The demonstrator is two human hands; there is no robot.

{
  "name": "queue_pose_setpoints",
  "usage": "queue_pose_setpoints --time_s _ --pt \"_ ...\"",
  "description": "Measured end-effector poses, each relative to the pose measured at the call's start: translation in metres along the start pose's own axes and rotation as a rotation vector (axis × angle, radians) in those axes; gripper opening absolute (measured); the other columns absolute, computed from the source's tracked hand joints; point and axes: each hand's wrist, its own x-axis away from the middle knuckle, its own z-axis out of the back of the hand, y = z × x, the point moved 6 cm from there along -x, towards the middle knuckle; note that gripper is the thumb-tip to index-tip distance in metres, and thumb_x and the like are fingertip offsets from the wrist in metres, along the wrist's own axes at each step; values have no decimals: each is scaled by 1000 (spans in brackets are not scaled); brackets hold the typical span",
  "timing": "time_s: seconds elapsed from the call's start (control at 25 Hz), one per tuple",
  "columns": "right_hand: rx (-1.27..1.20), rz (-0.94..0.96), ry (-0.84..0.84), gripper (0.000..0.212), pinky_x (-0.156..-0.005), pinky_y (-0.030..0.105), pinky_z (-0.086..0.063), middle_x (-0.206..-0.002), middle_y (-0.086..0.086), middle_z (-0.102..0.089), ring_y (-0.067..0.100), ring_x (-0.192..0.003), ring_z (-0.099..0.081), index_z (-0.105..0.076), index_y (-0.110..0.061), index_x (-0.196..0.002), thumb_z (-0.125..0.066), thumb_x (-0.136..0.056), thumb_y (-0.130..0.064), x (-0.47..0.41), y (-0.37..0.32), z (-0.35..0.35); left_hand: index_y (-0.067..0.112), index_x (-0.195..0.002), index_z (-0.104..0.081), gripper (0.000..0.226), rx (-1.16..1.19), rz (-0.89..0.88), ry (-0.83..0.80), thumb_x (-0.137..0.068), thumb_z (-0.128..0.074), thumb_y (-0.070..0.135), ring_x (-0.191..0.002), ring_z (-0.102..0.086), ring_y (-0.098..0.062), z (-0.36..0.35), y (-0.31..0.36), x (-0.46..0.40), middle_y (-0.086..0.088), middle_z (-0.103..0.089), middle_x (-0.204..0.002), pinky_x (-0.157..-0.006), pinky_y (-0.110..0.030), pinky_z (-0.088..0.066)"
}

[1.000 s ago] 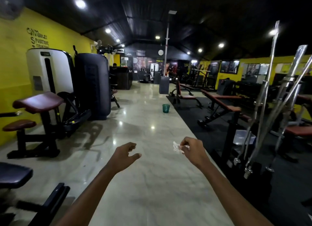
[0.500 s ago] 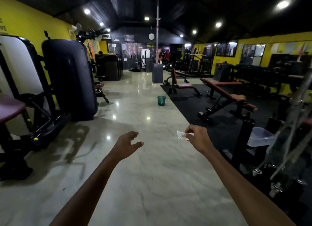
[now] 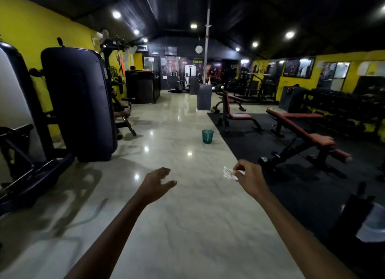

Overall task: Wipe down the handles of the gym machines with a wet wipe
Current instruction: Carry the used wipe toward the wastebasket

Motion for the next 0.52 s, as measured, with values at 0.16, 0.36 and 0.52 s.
queue_pose_setpoints --time_s 0.16,0.36,0.52 --pt "21 51 -4 12 -66 28 -47 -66 4 -61 17 -64 -57 -59 -5 -67 -61 -75 4 -126 49 -63 8 -123 -58 49 30 -21 5 -80 -74 26 -103 -56 -12 -25 -38 -143 -7 -62 -120 -83 -21 -44" --pt "39 31 14 10 -65 23 -43 -67 4 -61 17 -65 -56 -60 -1 -68 -58 -73 8 -278 110 -149 9 -124 -58 51 -16 -41 -21 -80 -73 31 -101 -54 -8 -52 -93 -325 -6 -62 -121 -83 -19 -40" --pt "44 0 25 13 -64 27 -45 -64 2 -59 16 -63 -55 -59 -4 -65 -59 -73 7 -405 151 -206 9 -124 -58 51 -62 -73 -33 -81 -73 33 -103 -55 -8 -60 -112 -476 -4 -63 -120 -82 -16 -38"
